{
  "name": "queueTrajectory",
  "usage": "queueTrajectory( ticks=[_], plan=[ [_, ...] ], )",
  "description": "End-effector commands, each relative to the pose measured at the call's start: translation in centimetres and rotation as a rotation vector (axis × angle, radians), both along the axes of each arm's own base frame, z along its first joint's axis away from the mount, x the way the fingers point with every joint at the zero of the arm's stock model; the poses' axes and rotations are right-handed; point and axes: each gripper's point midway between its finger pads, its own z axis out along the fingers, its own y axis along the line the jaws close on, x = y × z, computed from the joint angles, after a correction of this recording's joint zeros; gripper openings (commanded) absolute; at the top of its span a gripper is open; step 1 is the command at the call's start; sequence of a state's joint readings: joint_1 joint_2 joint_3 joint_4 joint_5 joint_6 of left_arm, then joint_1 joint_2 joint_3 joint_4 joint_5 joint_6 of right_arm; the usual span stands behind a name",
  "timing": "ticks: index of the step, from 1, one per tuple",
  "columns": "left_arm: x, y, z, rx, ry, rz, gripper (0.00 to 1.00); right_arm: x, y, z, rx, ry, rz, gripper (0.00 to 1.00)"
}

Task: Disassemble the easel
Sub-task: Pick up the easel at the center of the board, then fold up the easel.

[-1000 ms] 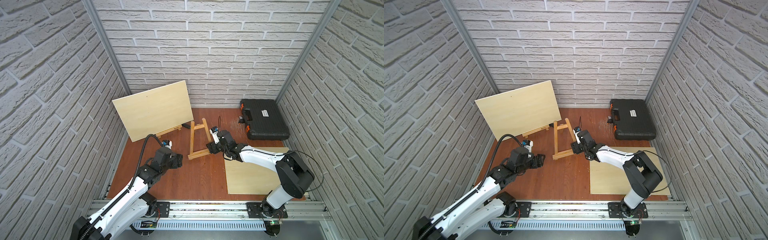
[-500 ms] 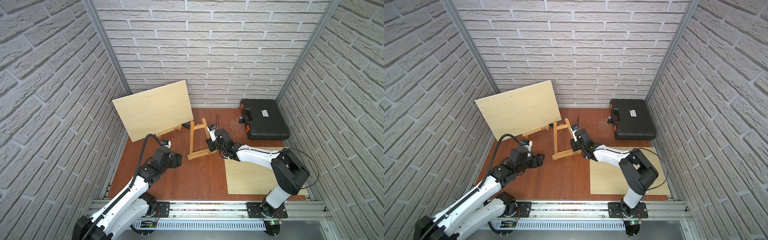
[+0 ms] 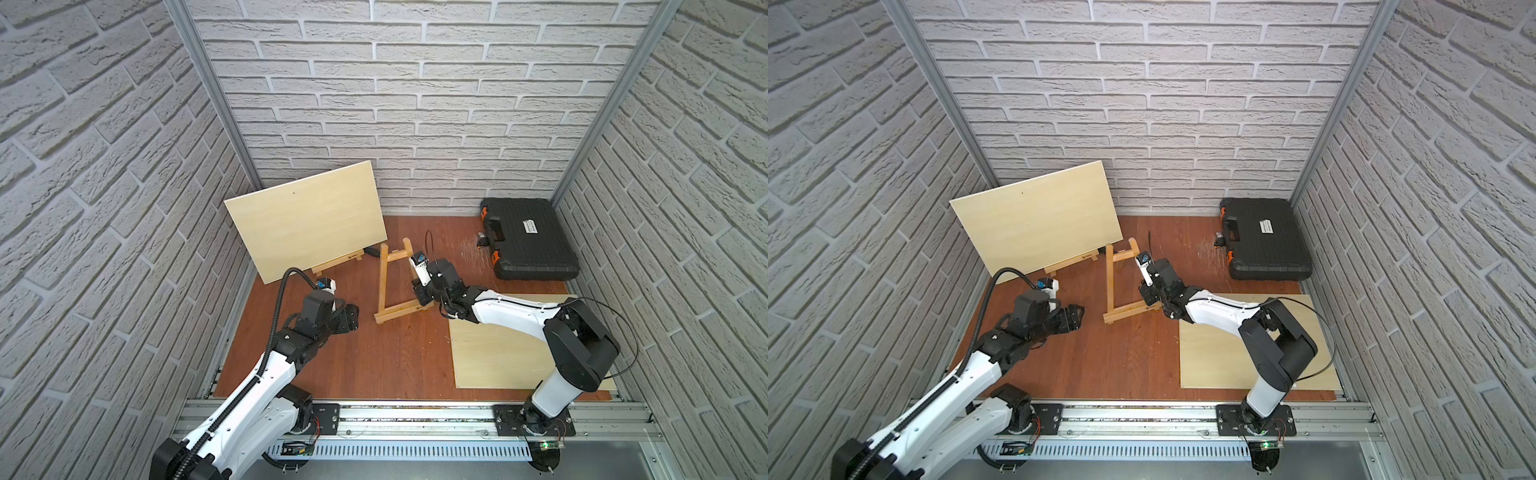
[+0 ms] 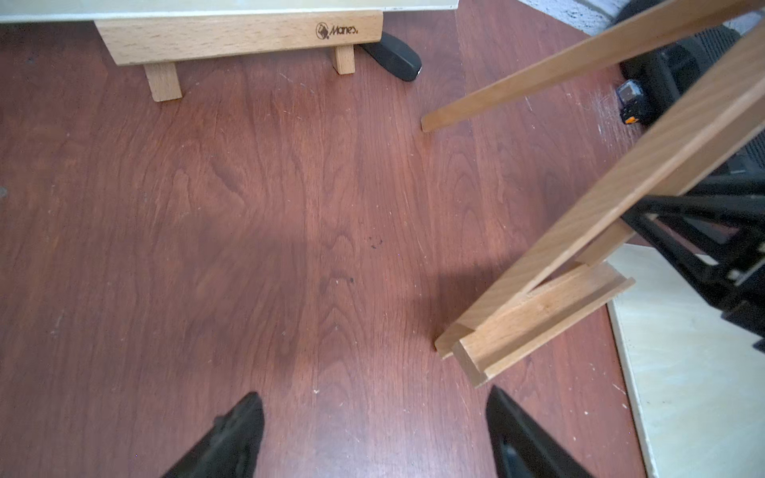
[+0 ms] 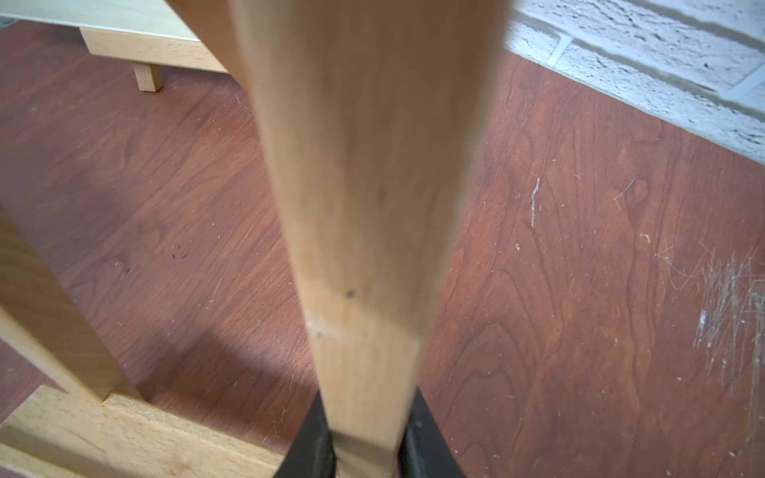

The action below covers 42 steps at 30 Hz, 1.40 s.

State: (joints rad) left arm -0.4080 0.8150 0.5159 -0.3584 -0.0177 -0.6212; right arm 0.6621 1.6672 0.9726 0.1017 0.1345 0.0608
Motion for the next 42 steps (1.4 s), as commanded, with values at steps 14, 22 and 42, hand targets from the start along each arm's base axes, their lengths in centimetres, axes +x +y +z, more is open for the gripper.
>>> queueTrajectory(
  ticks=[14, 22, 42],
  plan=[
    [5.6, -1.8, 1.5, -0.091, -0.040, -0.054, 0.81, -4.0, 0.2, 7.2, 0.010, -0.074, 0.108, 0.14],
    [7.8, -4.1, 2.5, -0.176, -0.076, -0.108, 0.78, -6.4, -0.1, 9.2, 0.050, -0.076, 0.134, 0.13],
    [8.2, -13.1, 7.4, -0.668, -0.209, -0.474, 0.30, -8.4, -0.2, 12.3, 0.149, -0.107, 0.148, 0.13]
  ],
)
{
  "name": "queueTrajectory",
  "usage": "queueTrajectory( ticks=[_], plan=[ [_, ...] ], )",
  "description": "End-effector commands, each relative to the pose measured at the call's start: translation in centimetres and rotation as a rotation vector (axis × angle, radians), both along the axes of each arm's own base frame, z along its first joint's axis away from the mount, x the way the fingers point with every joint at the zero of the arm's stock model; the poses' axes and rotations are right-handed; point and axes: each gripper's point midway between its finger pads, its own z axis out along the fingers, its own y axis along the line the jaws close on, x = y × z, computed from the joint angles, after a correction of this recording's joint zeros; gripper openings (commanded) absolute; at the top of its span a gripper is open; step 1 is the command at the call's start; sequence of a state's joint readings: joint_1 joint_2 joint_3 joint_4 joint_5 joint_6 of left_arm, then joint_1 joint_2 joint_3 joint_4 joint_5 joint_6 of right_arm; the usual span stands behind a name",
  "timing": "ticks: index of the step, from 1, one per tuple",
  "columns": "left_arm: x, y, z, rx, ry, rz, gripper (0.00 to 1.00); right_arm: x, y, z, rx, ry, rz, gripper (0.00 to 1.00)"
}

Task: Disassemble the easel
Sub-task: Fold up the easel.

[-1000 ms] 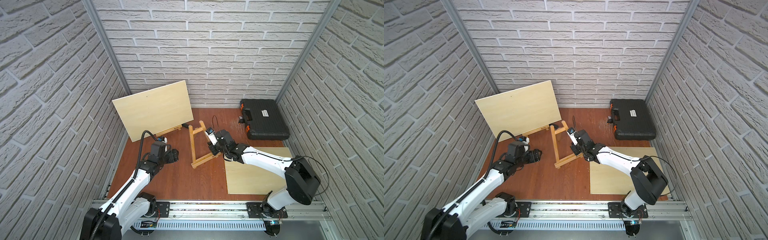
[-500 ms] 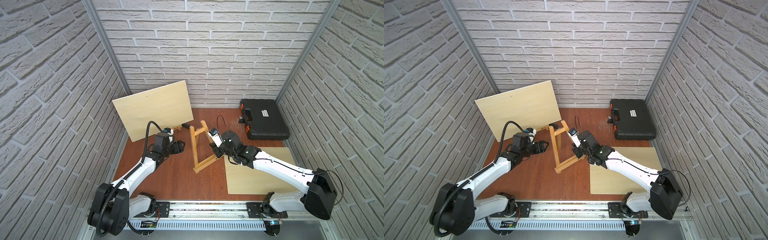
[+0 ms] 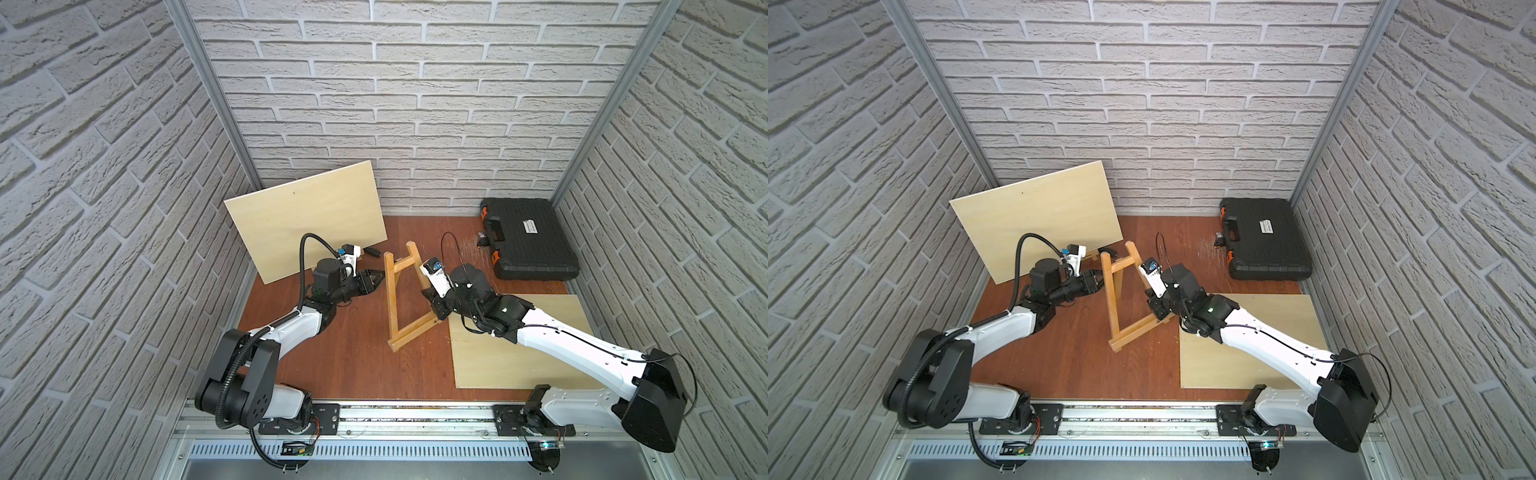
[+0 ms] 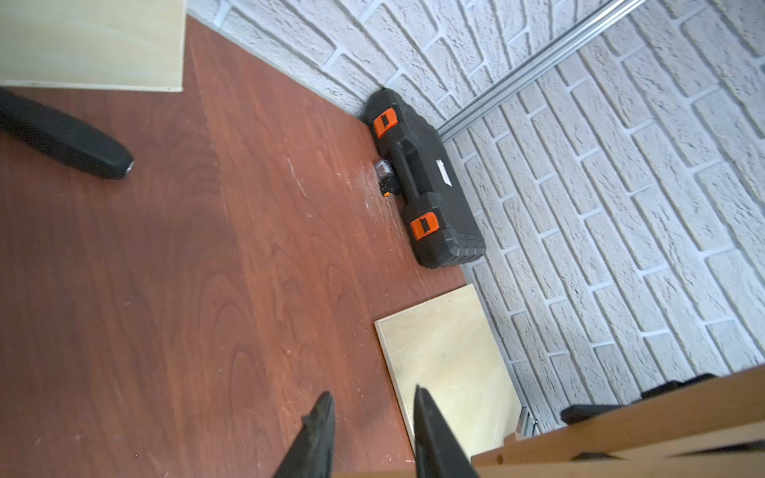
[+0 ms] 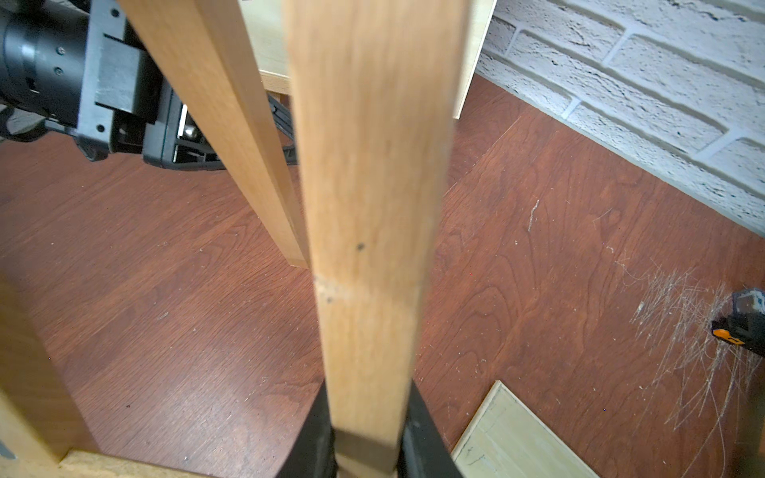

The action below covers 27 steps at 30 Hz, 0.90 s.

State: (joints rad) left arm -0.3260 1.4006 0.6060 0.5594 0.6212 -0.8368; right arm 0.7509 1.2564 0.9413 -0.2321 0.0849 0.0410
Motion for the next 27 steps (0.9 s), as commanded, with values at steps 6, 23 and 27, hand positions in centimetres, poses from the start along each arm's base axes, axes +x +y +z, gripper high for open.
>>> queueTrajectory(
  ticks=[6, 23, 27],
  plan=[
    [-3.3, -4.0, 1.1, -0.072, -0.052, -0.175, 0.20, 0.5, 1.1, 3.5, 0.129, -0.080, -0.013, 0.13],
    [-10.7, -5.7, -4.4, 0.063, 0.049, -0.196, 0.20, -2.0, 2.4, -2.8, 0.170, 0.075, -0.074, 0.13],
    [-11.7, -4.5, -7.5, 0.138, 0.107, -0.139, 0.20, -3.7, 2.0, -6.2, 0.117, 0.152, -0.097, 0.13]
  ],
)
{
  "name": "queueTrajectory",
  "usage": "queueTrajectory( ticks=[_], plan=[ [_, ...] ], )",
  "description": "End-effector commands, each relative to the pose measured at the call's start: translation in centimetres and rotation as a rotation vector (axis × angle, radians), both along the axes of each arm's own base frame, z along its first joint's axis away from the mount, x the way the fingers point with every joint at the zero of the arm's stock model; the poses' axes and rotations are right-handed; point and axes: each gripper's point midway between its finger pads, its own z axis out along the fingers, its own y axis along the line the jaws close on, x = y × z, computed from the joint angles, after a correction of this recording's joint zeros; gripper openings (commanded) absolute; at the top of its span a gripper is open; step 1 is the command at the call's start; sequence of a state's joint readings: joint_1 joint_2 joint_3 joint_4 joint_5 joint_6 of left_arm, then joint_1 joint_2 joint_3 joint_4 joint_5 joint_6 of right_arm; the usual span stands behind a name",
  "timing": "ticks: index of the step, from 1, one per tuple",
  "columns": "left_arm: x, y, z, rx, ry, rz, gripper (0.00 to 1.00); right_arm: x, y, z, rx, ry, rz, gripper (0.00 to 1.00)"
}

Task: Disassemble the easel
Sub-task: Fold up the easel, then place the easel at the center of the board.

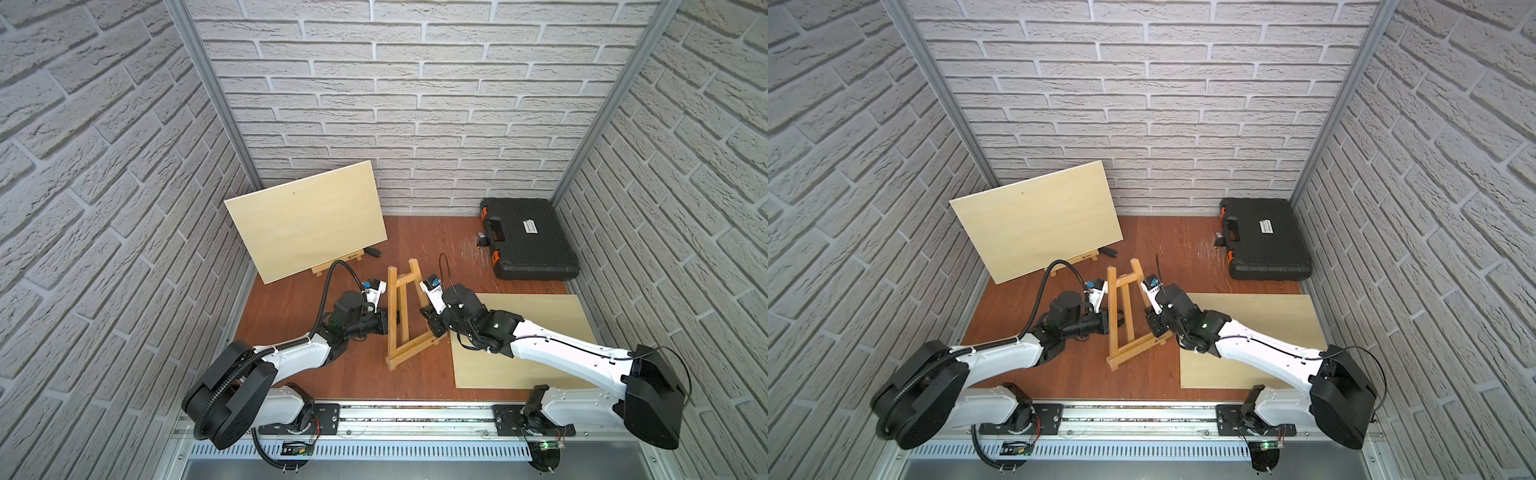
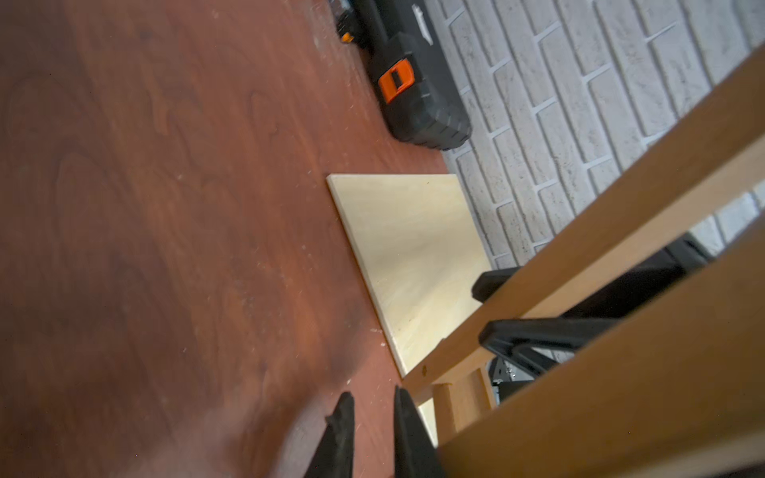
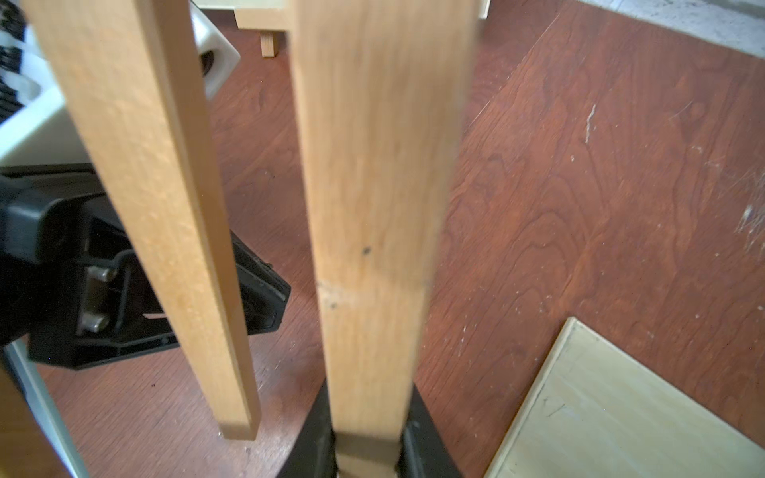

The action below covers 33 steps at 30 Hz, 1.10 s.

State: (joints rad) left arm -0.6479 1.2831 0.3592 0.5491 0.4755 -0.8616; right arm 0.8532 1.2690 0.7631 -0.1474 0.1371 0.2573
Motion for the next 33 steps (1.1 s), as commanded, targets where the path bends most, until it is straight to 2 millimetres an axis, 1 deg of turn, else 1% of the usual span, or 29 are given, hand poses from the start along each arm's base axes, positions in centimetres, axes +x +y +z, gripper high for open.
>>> queueTrajectory(
  ticks=[1, 4, 7, 9, 12, 14, 17, 19, 22, 24, 27, 28, 33],
  plan=[
    [-0.5, 0.8, -1.5, 0.053, -0.006, 0.050, 0.20, -0.6, 1.3, -0.5, 0.073, 0.017, -0.033, 0.13],
    [-0.8, 1.6, -3.1, 0.090, 0.022, 0.078, 0.20, -1.5, 1.3, -3.1, 0.036, 0.072, -0.037, 0.13],
    [-0.9, 2.3, -4.5, 0.137, 0.049, 0.104, 0.20, -1.7, 1.5, -5.1, 0.002, 0.097, -0.044, 0.13],
    [-0.8, 3.1, -5.2, 0.176, 0.065, 0.138, 0.21, -1.6, 1.6, -6.0, -0.019, 0.105, -0.051, 0.12],
    [-0.8, 5.3, -5.8, 0.261, 0.082, 0.223, 0.32, -1.4, 1.5, -6.8, -0.042, 0.112, -0.070, 0.11],
    [-0.9, 7.2, -5.8, 0.329, 0.085, 0.291, 0.43, -1.2, 1.6, -7.2, -0.053, 0.120, -0.081, 0.11],
    [-1.2, 10.2, -4.8, 0.414, 0.064, 0.389, 0.55, -1.1, 1.8, -8.0, -0.080, 0.147, -0.097, 0.10],
    [-1.4, 12.0, -3.9, 0.452, 0.038, 0.449, 0.57, -1.1, 1.9, -8.6, -0.107, 0.168, -0.110, 0.10],
    [-1.6, 13.7, -2.6, 0.473, 0.004, 0.506, 0.61, -1.1, 1.8, -9.3, -0.157, 0.197, -0.143, 0.10],
    [-1.6, 14.0, -1.8, 0.466, -0.012, 0.517, 0.67, -1.1, 1.5, -9.6, -0.195, 0.213, -0.171, 0.10],
    [-1.6, 13.6, -1.7, 0.490, -0.004, 0.498, 0.72, -1.0, 0.9, -9.9, -0.239, 0.228, -0.215, 0.10],
    [-1.5, 13.4, -1.9, 0.513, 0.002, 0.489, 0.73, -1.0, 0.8, -9.8, -0.251, 0.234, -0.231, 0.10],
    [-0.8, 11.0, -1.9, 0.579, -0.014, 0.444, 0.74, -0.8, 0.5, -9.8, -0.289, 0.270, -0.288, 0.11]
  ],
)
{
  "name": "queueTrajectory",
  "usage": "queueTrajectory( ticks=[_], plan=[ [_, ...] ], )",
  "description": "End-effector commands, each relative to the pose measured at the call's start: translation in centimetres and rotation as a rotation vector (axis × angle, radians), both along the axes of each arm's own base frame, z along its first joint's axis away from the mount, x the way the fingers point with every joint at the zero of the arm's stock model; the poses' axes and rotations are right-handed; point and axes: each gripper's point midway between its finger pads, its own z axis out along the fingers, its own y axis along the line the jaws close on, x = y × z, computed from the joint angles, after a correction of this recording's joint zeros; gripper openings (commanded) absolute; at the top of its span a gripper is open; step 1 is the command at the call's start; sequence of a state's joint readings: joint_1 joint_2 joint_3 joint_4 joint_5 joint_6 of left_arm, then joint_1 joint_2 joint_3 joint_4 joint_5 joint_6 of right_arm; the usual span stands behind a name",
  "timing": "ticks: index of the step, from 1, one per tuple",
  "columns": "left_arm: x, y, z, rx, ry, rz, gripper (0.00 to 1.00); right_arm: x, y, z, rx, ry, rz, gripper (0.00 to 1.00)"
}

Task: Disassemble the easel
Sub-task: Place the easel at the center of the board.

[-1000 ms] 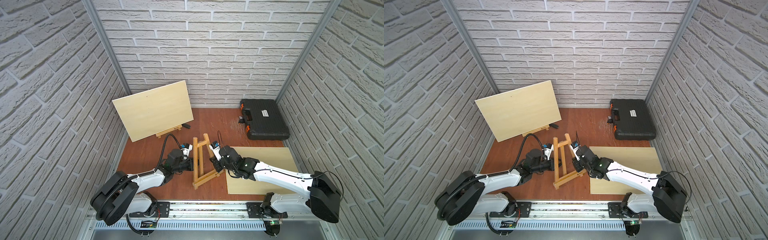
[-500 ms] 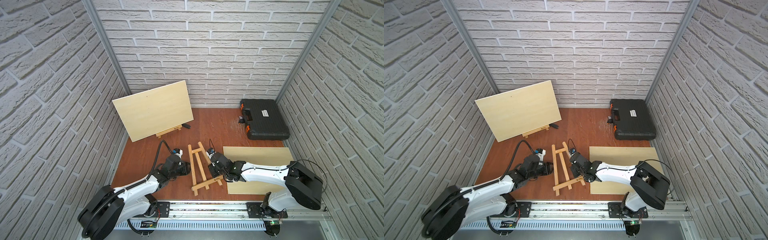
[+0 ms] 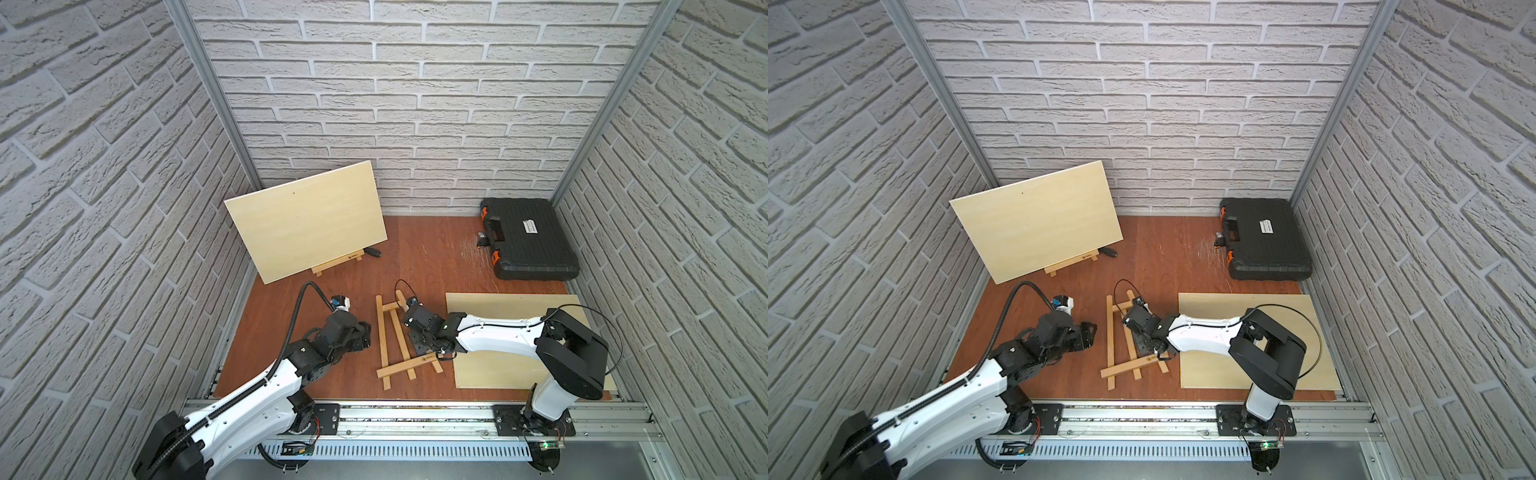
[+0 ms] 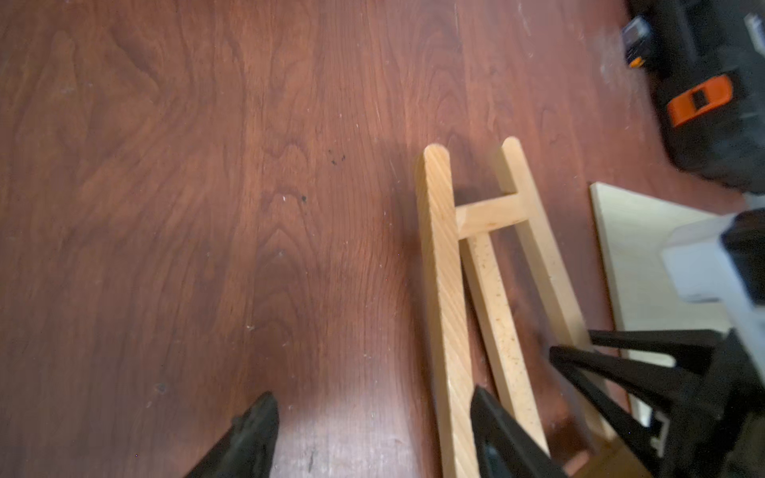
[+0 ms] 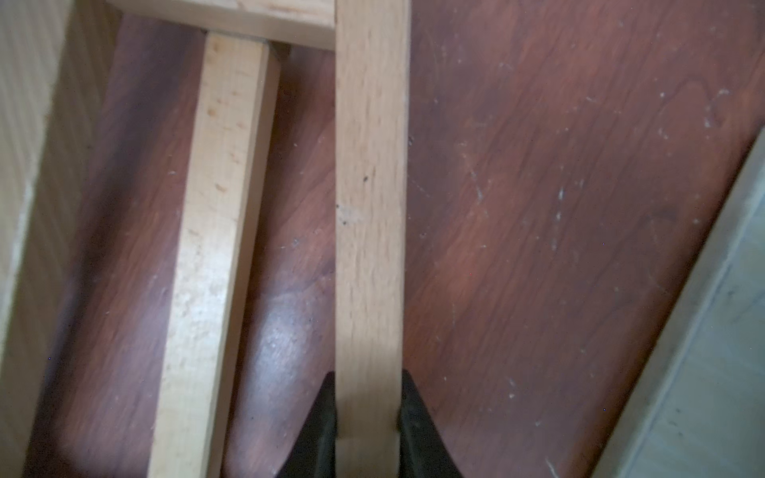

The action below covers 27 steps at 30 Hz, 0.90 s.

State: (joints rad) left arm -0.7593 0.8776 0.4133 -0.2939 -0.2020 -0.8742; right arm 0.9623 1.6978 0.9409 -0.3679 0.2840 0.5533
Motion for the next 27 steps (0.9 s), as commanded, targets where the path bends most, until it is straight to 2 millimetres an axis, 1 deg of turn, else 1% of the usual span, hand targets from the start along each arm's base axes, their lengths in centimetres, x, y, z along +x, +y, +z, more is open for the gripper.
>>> queueTrajectory(
  ticks=[1, 4, 6, 8, 12, 16, 18, 20, 21, 24, 27],
  plan=[
    [0.8, -1.3, 0.7, 0.061, -0.022, -0.015, 0.75, 0.7, 0.2, 0.9, -0.014, -0.014, -0.072, 0.12],
    [1.1, -2.6, 0.1, 0.102, -0.007, -0.028, 0.76, 0.7, 0.4, 0.6, -0.019, 0.010, -0.084, 0.17],
    [1.2, -3.2, -0.6, 0.115, 0.013, -0.027, 0.76, 0.6, 0.6, 0.7, -0.009, 0.018, -0.087, 0.23],
    [1.2, -3.8, -1.3, 0.118, 0.033, -0.031, 0.77, 0.6, 0.7, 1.2, 0.011, 0.014, -0.087, 0.30],
    [1.1, -4.3, -2.7, 0.145, 0.075, -0.033, 0.77, 0.5, 0.7, 3.1, 0.053, -0.012, -0.084, 0.41],
    [0.9, -5.6, -3.9, 0.128, 0.105, -0.085, 0.76, 0.5, 0.3, 5.3, 0.086, -0.049, -0.084, 0.47],
    [0.8, -6.0, -4.4, 0.134, 0.125, -0.103, 0.76, 0.5, 0.0, 6.1, 0.095, -0.066, -0.089, 0.49],
    [0.6, -5.7, -5.0, 0.160, 0.151, -0.109, 0.75, 0.5, -0.3, 6.8, 0.103, -0.078, -0.091, 0.49],
    [0.4, -5.3, -5.3, 0.179, 0.164, -0.103, 0.75, 0.5, -0.3, 7.2, 0.107, -0.083, -0.089, 0.49],
    [-0.1, -3.7, -5.8, 0.220, 0.200, -0.087, 0.74, 0.5, -0.5, 7.9, 0.117, -0.093, -0.089, 0.50],
    [-0.3, -1.7, -5.9, 0.228, 0.223, -0.052, 0.73, 0.5, -0.6, 8.2, 0.126, -0.102, -0.090, 0.50]
  ],
)
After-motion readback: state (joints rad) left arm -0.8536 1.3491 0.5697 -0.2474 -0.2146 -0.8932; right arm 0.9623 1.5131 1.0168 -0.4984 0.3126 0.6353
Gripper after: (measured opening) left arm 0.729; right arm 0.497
